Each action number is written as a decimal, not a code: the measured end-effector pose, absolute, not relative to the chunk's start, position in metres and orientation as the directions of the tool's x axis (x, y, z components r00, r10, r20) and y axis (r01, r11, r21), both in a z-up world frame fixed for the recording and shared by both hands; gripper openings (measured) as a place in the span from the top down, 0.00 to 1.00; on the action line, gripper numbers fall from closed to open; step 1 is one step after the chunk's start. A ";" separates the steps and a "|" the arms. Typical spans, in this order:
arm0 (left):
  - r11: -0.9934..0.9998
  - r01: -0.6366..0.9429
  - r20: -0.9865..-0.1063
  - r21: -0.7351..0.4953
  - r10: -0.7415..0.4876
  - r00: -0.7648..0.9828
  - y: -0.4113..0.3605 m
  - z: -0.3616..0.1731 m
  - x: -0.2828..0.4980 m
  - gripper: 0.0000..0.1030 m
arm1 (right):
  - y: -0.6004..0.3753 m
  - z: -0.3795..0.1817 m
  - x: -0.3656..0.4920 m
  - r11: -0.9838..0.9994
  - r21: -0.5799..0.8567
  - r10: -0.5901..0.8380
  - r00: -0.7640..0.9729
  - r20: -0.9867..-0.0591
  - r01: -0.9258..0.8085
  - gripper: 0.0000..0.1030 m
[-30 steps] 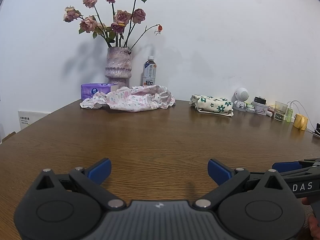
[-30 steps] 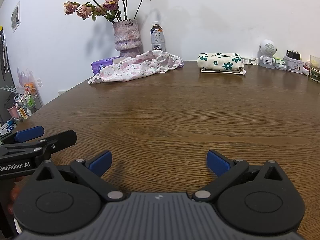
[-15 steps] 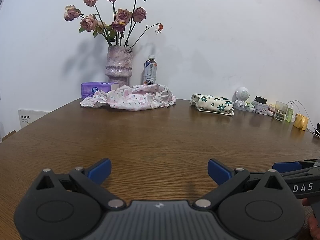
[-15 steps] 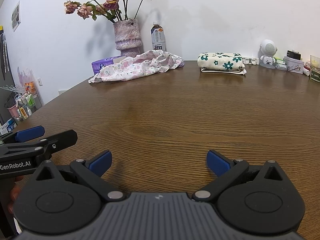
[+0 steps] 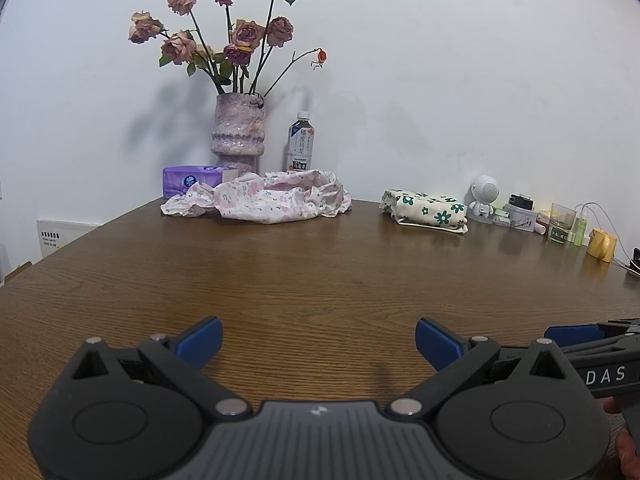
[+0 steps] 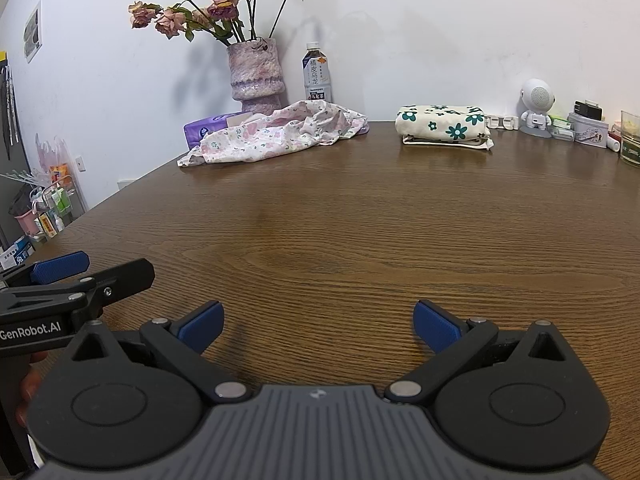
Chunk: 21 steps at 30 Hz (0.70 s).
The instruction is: Fold clothes
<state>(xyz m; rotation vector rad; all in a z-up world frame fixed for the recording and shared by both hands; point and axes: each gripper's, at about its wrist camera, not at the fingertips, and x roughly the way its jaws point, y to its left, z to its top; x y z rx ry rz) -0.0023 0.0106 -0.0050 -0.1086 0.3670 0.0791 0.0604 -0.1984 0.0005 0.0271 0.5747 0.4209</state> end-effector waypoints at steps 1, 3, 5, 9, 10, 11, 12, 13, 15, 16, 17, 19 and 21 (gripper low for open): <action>0.991 -0.097 -0.362 -0.091 0.058 0.931 0.010 -0.005 -0.002 0.00 | -0.198 0.000 0.060 0.915 0.141 0.394 0.757 -0.522 -0.379 0.00; 0.991 -0.097 -0.360 -0.091 0.058 0.931 0.010 -0.006 -0.003 0.00 | -0.199 0.000 0.060 0.915 0.141 0.394 0.757 -0.521 -0.379 0.00; 0.991 -0.097 -0.359 -0.091 0.058 0.932 0.010 -0.006 -0.003 0.00 | -0.198 0.001 0.060 0.915 0.141 0.394 0.757 -0.521 -0.379 0.00; 0.991 -0.097 -0.358 -0.090 0.059 0.932 0.010 -0.006 -0.004 0.00 | -0.199 0.001 0.060 0.914 0.142 0.395 0.757 -0.520 -0.380 0.00; 0.991 -0.097 -0.357 -0.090 0.059 0.932 0.010 -0.006 -0.005 0.00 | -0.199 0.001 0.060 0.914 0.142 0.396 0.757 -0.520 -0.380 0.00; 0.991 -0.097 -0.357 -0.090 0.059 0.932 0.010 -0.006 -0.005 0.00 | -0.200 0.001 0.060 0.914 0.143 0.396 0.757 -0.520 -0.380 0.00; 0.991 -0.097 -0.357 -0.090 0.059 0.932 0.010 -0.006 -0.005 0.00 | -0.200 0.001 0.060 0.914 0.143 0.397 0.756 -0.520 -0.381 0.00; 0.991 -0.097 -0.357 -0.090 0.059 0.932 0.010 -0.006 -0.005 0.00 | -0.200 0.001 0.060 0.913 0.143 0.397 0.756 -0.520 -0.381 0.00; 0.991 -0.097 -0.357 -0.090 0.059 0.932 0.010 -0.006 -0.005 0.00 | -0.200 0.002 0.060 0.913 0.144 0.398 0.755 -0.520 -0.382 0.00; 0.991 -0.097 -0.357 -0.090 0.059 0.932 0.010 -0.006 -0.005 0.00 | -0.200 0.002 0.060 0.913 0.145 0.399 0.755 -0.520 -0.382 0.00; 0.991 -0.097 -0.357 -0.090 0.059 0.932 0.010 -0.006 -0.005 0.00 | -0.201 0.002 0.060 0.913 0.145 0.399 0.755 -0.520 -0.382 0.00; 0.991 -0.097 -0.357 -0.091 0.059 0.932 0.010 -0.006 -0.005 0.00 | -0.200 0.002 0.060 0.913 0.145 0.399 0.755 -0.520 -0.382 0.00; 0.991 -0.098 -0.357 -0.090 0.059 0.932 0.009 -0.006 -0.005 0.00 | -0.200 0.002 0.060 0.912 0.146 0.400 0.754 -0.521 -0.383 0.00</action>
